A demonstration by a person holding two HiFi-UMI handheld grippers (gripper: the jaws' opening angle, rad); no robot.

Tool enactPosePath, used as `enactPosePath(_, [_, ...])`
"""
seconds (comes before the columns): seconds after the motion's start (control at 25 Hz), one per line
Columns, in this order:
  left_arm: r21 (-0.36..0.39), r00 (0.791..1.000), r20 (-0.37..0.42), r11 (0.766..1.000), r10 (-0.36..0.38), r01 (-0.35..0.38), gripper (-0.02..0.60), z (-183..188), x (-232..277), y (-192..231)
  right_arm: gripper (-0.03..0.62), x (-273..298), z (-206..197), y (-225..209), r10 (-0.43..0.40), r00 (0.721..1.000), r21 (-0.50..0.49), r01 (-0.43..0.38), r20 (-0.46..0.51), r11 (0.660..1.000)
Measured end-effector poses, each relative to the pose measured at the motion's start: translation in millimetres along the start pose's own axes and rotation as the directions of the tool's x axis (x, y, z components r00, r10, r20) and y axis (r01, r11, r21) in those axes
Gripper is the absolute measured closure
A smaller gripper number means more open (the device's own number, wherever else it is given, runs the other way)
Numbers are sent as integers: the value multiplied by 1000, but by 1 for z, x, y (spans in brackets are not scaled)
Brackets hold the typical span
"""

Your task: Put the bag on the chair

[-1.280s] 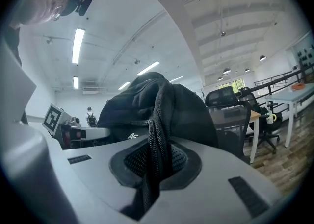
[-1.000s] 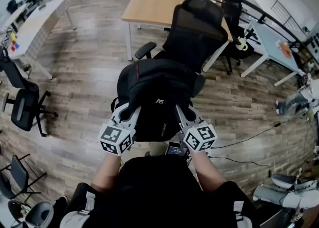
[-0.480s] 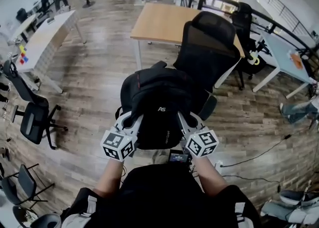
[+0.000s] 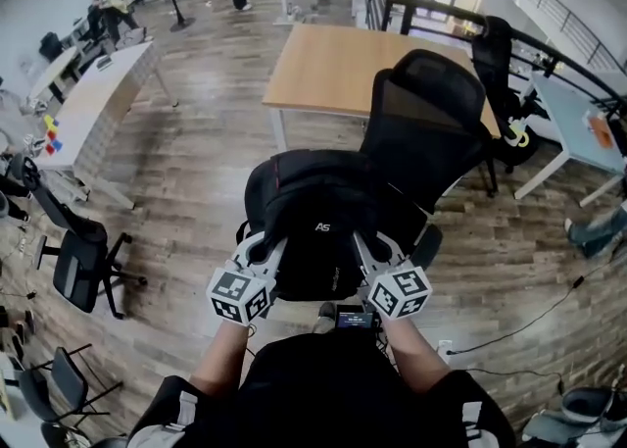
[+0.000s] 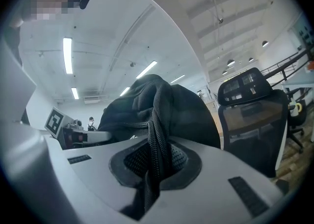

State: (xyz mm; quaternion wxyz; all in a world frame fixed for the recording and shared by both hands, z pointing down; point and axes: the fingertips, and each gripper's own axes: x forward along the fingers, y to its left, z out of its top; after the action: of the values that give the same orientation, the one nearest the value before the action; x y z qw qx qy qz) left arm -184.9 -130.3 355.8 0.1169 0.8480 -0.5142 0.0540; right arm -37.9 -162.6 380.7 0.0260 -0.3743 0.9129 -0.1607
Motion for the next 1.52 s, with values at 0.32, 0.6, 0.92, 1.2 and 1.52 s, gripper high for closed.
enactPosePath(0.32, [55, 998, -5, 997, -58, 59, 551, 26, 71, 30, 564, 37, 24, -48, -57, 998, 44, 56, 32, 997])
enactPosePath(0.6, [57, 980, -40, 979, -192, 195, 551, 31, 127, 35, 565, 41, 29, -85, -168, 984, 70, 164, 51, 984])
enactPosePath(0.92, [60, 898, -112, 899, -426, 434, 551, 28, 209, 44, 565, 53, 31, -133, -382, 923, 97, 375, 57, 922])
enactPosePath(1.2, [41, 777, -168, 783, -607, 621, 551, 21, 272, 42, 565, 55, 26, -165, -565, 821, 86, 559, 75, 824])
enactPosePath(1.52, [30, 675, -210, 685, -707, 728, 551, 14, 312, 45, 565, 62, 16, -181, -689, 722, 131, 678, 69, 723])
